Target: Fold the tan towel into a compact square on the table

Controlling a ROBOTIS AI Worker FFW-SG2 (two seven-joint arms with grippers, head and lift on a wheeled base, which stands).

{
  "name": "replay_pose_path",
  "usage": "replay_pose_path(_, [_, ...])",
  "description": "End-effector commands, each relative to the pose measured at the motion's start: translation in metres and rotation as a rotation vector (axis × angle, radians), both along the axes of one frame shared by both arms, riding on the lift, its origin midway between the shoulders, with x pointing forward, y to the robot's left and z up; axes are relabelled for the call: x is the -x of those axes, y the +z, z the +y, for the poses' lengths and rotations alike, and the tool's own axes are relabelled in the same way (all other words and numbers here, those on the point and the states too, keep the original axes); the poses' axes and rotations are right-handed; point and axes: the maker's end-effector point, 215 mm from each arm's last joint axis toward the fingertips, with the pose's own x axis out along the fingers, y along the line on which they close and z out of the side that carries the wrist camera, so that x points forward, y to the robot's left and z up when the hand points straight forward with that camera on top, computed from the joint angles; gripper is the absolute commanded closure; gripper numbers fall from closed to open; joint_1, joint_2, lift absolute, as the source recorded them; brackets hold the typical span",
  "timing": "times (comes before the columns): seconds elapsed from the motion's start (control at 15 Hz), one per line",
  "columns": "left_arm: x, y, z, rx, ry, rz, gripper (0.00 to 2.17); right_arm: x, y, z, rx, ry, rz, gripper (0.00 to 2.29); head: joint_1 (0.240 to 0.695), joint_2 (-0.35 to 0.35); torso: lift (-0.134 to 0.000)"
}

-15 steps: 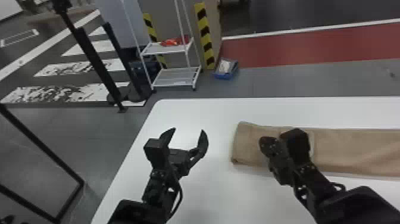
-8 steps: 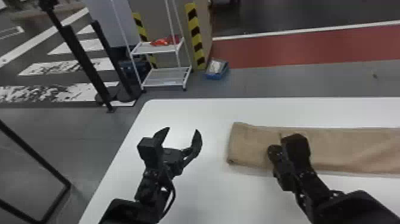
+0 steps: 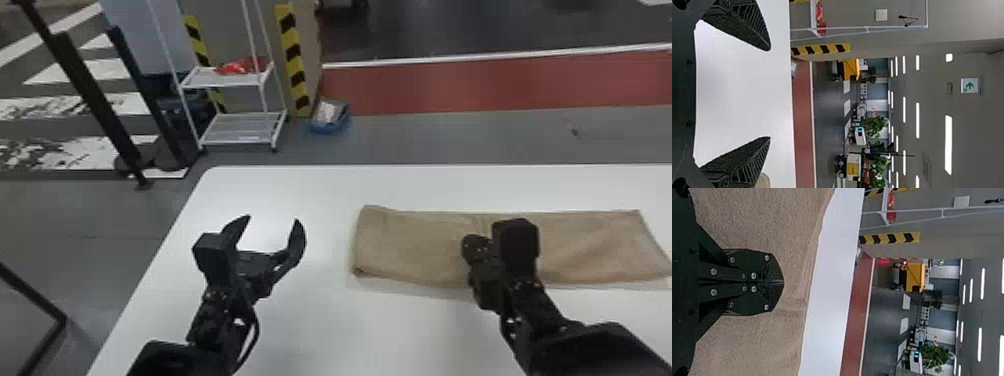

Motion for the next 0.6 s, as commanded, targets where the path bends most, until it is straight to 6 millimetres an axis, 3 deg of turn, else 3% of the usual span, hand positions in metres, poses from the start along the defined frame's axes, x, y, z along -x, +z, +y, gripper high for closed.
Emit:
replay_pose_path(0.0, [0.0, 0.0, -0.001, 0.0, -0.001, 0.0, 0.07, -0.003, 0.02, -0.026, -0.047, -0.055, -0.046, 1.95, 0.695, 0.158, -0.11])
replay_pose_path(0.13, [-0.001, 0.001, -0.001, 0.0, -0.001, -0.003, 0.07, 0.003, 0.034, -0.05, -0.106, -0.082, -0.068, 1.88, 0.695, 0.132, -0.11])
replay_pose_path(0.27, [-0.001, 0.001, 0.0, 0.0, 0.0, -0.002, 0.07, 0.007, 0.045, -0.069, -0.137, -0.083, -0.078, 1.0, 0.695, 0.111, -0.109])
replay_pose_path(0.33, [0.0, 0.0, 0.0, -0.001, -0.001, 0.0, 0.07, 0.009, 0.046, -0.07, -0.155, -0.055, -0.068, 0.49, 0.695, 0.102, -0.109])
replay_pose_path(0.4, [-0.001, 0.0, -0.004, 0.0, -0.007, 0.0, 0.07, 0.011, 0.042, -0.066, -0.174, -0.036, -0.051, 0.2, 0.695, 0.095, -0.109])
replay_pose_path(0.53, [-0.001, -0.001, -0.008, 0.001, -0.012, 0.001, 0.07, 0.01, 0.037, -0.057, -0.191, -0.017, -0.038, 0.2, 0.695, 0.089, -0.109])
